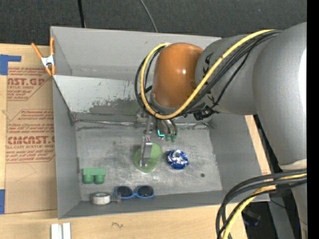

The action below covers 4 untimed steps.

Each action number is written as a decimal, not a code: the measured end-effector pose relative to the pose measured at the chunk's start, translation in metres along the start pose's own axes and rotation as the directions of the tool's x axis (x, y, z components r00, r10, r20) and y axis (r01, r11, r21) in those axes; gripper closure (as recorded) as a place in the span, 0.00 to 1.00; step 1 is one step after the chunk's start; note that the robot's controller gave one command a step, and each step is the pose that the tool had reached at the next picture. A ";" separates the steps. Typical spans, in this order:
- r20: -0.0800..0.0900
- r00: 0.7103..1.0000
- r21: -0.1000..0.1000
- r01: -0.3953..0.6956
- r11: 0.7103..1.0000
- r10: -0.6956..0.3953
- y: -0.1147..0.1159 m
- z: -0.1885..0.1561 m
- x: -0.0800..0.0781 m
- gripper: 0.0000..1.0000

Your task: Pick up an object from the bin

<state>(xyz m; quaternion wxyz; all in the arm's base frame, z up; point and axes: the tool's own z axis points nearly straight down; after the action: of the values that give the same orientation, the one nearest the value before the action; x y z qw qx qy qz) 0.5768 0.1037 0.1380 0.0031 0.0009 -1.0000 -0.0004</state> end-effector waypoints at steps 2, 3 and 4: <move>0.007 1.000 -0.001 0.029 1.000 -0.029 -0.040 0.055 0.013 1.00; 0.007 1.000 -0.001 0.028 1.000 -0.028 -0.040 0.055 0.013 0.00; 0.010 0.988 0.001 -0.151 0.988 0.151 -0.111 0.026 0.014 0.00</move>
Offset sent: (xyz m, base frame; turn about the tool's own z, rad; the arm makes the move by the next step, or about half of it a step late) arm -0.0169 -0.0495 -0.0680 -0.0302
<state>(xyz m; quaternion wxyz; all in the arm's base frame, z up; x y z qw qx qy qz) 0.5629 -0.0070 0.1123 -0.0019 -0.0750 -0.9972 0.0006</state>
